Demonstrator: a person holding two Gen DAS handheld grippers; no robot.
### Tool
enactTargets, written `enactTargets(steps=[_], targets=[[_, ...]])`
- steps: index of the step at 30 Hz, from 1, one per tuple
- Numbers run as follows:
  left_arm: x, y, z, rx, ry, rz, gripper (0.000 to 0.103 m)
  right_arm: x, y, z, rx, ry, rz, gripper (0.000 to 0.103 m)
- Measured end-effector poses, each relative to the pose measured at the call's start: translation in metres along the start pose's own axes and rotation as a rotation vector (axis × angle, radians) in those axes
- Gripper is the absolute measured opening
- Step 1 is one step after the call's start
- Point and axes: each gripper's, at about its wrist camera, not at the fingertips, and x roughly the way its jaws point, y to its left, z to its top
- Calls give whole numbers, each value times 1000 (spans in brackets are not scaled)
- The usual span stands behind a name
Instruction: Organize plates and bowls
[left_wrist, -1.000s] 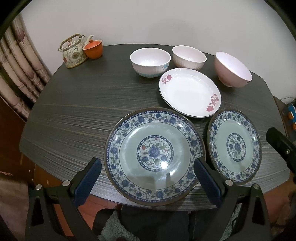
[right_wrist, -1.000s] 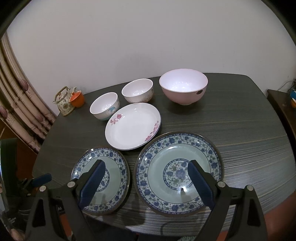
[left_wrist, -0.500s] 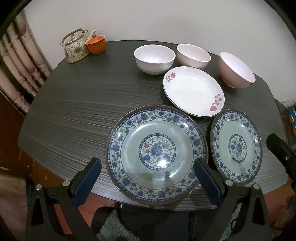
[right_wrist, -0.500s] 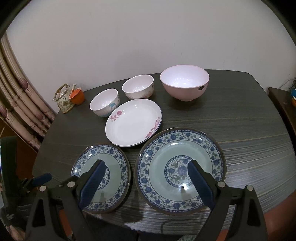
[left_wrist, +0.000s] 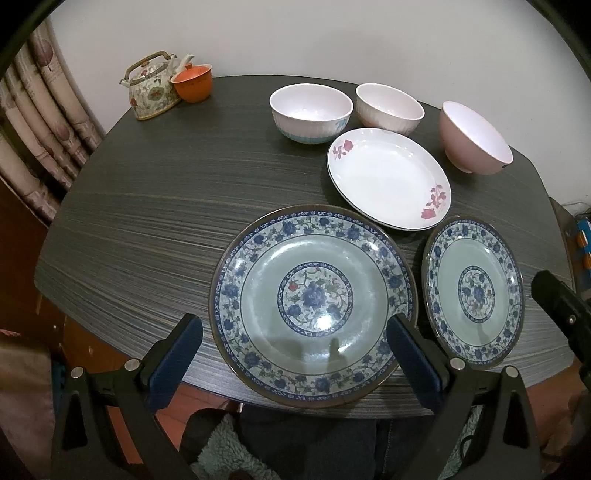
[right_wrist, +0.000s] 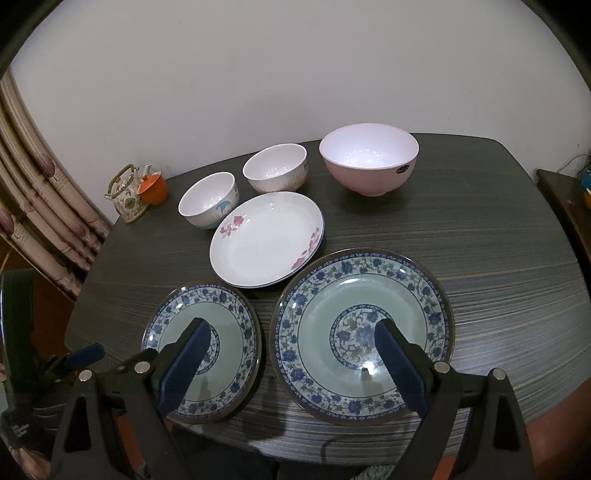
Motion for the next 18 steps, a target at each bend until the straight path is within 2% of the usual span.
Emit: enactTargets(steps=[18], targets=[[3,3,-1,-8,11,-3,99,1,0,-2,-1,8,-2,92]])
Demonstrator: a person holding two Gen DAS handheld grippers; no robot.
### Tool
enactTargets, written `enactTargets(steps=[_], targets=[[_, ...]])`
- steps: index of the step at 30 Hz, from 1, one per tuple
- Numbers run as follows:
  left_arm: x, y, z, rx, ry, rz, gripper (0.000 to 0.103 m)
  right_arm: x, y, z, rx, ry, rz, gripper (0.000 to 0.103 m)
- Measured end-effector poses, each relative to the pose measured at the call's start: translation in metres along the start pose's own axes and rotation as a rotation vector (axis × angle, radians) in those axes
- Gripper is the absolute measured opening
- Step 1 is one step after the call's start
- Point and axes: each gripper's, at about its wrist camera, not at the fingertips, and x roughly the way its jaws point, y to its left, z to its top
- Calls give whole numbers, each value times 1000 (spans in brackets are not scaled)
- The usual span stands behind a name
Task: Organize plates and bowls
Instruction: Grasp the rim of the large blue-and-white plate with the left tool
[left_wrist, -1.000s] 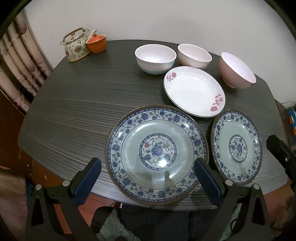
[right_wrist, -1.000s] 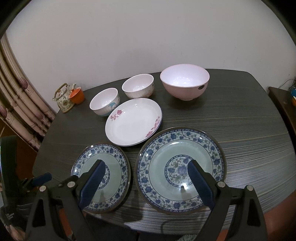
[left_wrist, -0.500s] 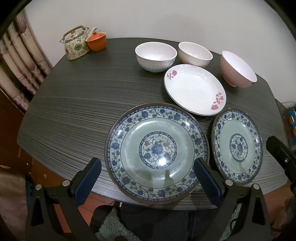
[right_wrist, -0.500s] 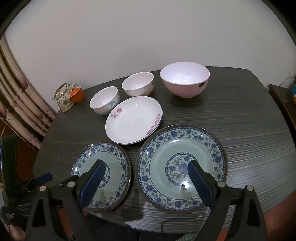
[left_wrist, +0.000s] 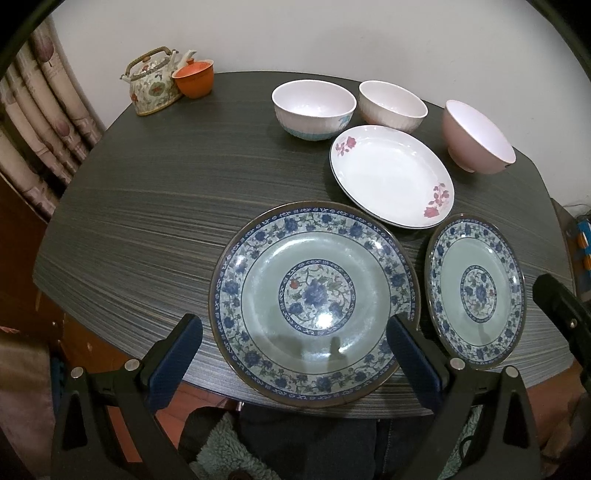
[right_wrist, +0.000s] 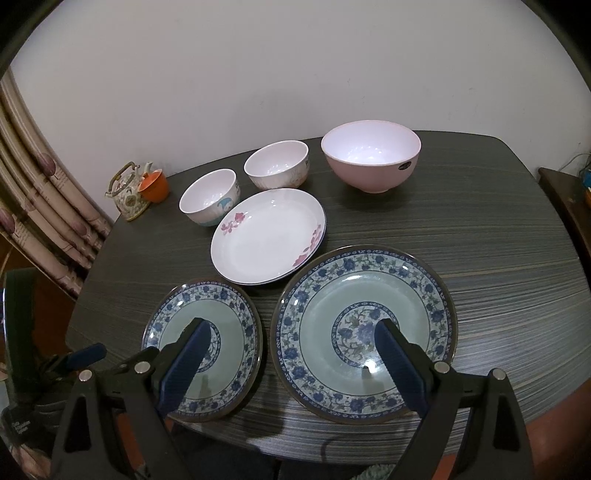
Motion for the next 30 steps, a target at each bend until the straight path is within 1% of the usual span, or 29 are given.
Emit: enactTargets(steps=[8,10,12,13,15,16,20,22,23,25,26,27,29,30], targets=[[5,5,1,-17,19,-10,99,2,-1,0,-2,3,7,92],[6,9,2,-31,23,-23,97,3,-1,0,-8,5,23,92],[7,13,3,-47,25,-45,92,5,0,1,-17,15,52,89],[8,16,4,-55,29,-56,90,7,1,2,-16,25,73,87],[10,22,6,-79,41,-79,81,11,1,4,-19,41,117,83],[11,26,7,-92,49,-93,78,13,3,5,-26,53,133,81],[17,44,9,-153,77,-138,62,27,8,9,-39,109,221,58],[22,57,12,-193,92,-163,56,37,11,12,-30,148,281,49],[23,61,12,-207,97,-173,51,40,11,13,-30,164,296,46],[27,72,13,-240,109,-196,49,49,13,15,-26,191,313,41],[28,77,13,-257,116,-208,45,56,15,17,-24,210,338,40],[31,83,13,-277,123,-219,43,60,15,19,-20,226,345,38],[36,92,13,-314,142,-240,43,74,14,21,5,269,370,34],[39,95,12,-328,153,-250,41,78,14,22,13,284,381,33]])
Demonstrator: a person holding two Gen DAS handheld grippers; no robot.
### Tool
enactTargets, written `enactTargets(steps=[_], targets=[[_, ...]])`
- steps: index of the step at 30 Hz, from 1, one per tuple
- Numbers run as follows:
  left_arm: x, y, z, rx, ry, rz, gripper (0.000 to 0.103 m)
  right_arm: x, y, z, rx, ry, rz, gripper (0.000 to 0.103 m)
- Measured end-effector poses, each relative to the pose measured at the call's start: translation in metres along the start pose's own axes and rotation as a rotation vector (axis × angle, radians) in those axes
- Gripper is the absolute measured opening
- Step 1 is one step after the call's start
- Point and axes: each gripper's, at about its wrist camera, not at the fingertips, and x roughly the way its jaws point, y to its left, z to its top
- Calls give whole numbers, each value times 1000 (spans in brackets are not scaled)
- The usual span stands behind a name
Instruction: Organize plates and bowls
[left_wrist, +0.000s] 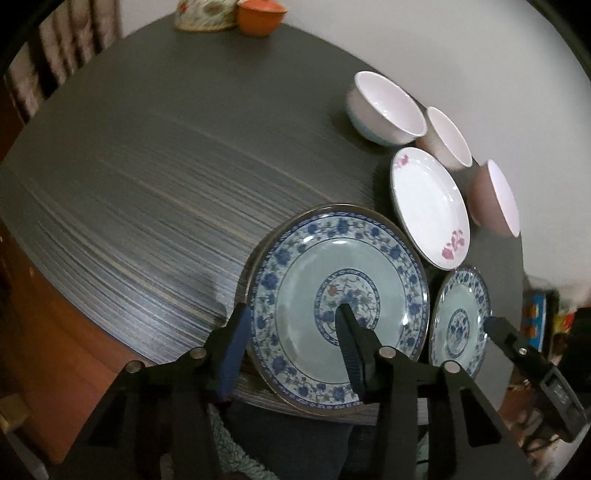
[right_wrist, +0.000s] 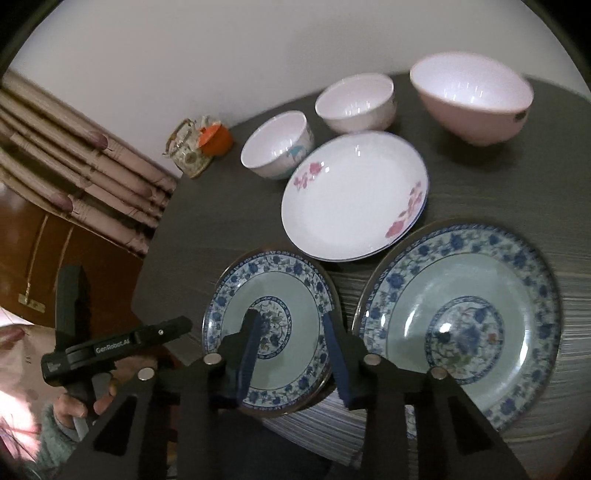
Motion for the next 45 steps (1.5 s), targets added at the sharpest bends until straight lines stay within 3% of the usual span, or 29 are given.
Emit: enactTargets(steps=[6,12,23,28,37,45], targets=[[12,18,3,-87,56,-72,39,29,-8,15,11,80,-10,24],[22,32,3,-152,101,-110,32,52,-16,25,23,128,-33,24],[32,44,4,-185,122,-101,32,81,-21,32,-4,180,-87,24],[39,42,2,-175,136,-99,25,92,-19,35,-9,193,-89,24],[45,41,1,-150,139,-78,19,103,-19,38,-13,210,-90,11],[44,43,6,-110,103,-27,12,101,-13,21,-3,201,-92,9]])
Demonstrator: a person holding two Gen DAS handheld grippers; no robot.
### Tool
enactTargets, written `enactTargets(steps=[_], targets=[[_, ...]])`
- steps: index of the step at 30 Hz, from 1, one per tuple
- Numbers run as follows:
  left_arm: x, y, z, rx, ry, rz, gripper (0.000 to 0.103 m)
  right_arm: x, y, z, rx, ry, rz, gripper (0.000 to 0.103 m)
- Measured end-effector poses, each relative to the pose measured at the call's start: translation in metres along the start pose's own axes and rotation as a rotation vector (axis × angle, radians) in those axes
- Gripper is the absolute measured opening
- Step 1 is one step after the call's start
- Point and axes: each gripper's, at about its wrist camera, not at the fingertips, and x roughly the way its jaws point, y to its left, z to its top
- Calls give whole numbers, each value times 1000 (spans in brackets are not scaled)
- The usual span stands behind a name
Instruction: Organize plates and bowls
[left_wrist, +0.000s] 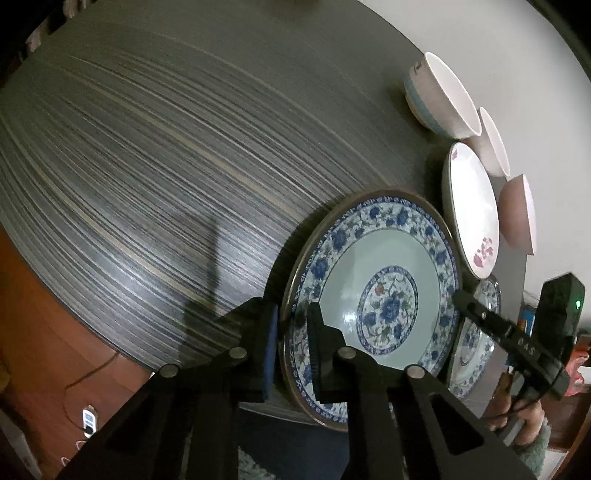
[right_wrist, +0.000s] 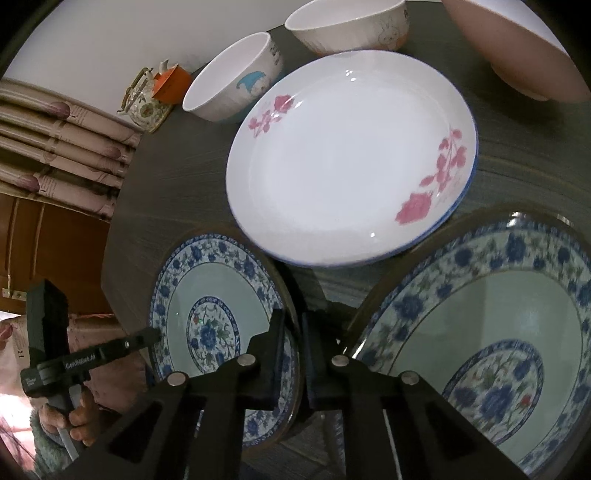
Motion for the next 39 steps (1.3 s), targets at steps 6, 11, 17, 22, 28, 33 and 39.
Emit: enactTargets(steps=[6,11,17,22,28,33,39], targets=[[-16,8,14,20,-74,40,12,7,13,-17,12,-6,17,9],[-30,16,29,26,-132,54,12,10,31,-22,-2,-34,23,9],[-39,31,49,31,-185,72,13,23,42,-26,19,-52,26,9],[-32,38,55,35,-194,96,13,29,47,-31,31,-57,22,9],[-24,52,63,-1,-187,93,14,29,56,-31,29,-67,8,8],[-23,55,65,-4,-197,79,15,31,60,-29,36,-69,0,9],[-25,62,65,-17,-207,69,20,28,63,-32,12,-71,-31,11]])
